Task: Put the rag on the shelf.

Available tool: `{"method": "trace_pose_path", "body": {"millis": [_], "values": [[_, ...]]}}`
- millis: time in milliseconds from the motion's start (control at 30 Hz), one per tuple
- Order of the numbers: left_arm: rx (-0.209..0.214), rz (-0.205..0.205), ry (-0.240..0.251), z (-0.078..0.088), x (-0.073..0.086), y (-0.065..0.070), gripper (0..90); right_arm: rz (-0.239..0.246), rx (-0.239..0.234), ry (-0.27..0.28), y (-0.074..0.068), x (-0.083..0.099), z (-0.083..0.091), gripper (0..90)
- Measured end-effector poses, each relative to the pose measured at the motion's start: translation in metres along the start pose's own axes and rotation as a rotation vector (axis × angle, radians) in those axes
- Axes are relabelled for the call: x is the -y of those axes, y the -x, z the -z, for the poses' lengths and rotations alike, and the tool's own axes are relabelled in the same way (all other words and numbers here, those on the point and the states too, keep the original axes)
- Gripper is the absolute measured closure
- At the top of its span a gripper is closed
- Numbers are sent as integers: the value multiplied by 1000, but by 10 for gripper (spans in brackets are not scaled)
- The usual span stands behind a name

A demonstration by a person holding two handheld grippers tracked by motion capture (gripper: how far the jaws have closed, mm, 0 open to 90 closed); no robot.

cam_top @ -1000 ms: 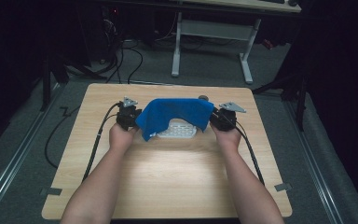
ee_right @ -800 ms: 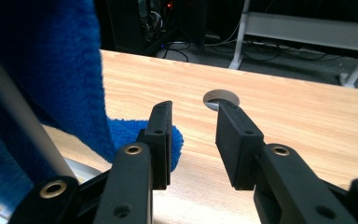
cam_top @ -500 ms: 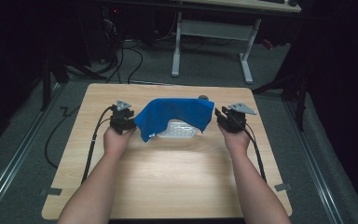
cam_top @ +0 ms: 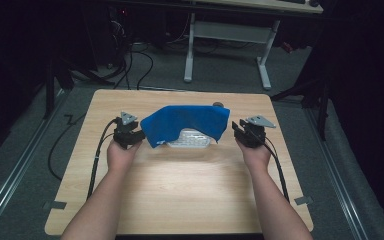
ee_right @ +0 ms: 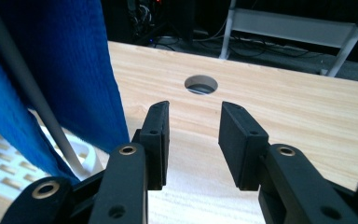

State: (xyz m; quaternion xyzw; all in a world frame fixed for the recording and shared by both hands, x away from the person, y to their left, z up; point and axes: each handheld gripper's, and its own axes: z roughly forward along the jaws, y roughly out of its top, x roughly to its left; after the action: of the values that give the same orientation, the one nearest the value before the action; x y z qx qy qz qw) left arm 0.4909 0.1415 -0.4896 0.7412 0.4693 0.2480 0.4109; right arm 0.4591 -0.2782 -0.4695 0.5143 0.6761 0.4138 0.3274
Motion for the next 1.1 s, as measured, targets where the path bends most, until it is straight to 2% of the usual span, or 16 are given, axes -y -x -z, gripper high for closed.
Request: {"method": "trace_pose_path", "body": {"millis": [67,133,233,267,333,467,600,633,733,800,833,900,1000,1100], "values": [[-3,6,2,3,2,-1,546,5,2,2,0,0,4,638],[-7,9,6,6,4,-1,546,4,2,27,0,1,8,639],[-13,11,8,11,7,-1,546,8,5,27,1,2,14,644],[-15,7,-2,13,7,-1,546,13,11,23,2,3,16,644],[-20,-3,10,18,9,0,543,11,12,18,2,3,21,645],[-26,-11,16,28,14,2,543,30,0,44,1,4,33,646],[-16,-8,24,40,21,5,540,57,-3,25,0,9,44,634],[-14,-10,23,43,23,6,537,61,-5,43,-1,12,48,628],[0,-21,30,52,30,10,532,73,-3,29,-2,17,56,620],[2,-37,28,58,36,14,526,84,-3,50,-4,22,64,616],[7,-41,26,61,39,16,523,90,0,36,-5,25,68,610],[13,-50,29,67,45,19,518,110,5,54,-9,32,76,603],[35,-48,25,77,58,23,514,115,5,54,-15,47,91,597],[51,-63,13,86,70,29,510,106,3,49,-18,55,99,590]]}}
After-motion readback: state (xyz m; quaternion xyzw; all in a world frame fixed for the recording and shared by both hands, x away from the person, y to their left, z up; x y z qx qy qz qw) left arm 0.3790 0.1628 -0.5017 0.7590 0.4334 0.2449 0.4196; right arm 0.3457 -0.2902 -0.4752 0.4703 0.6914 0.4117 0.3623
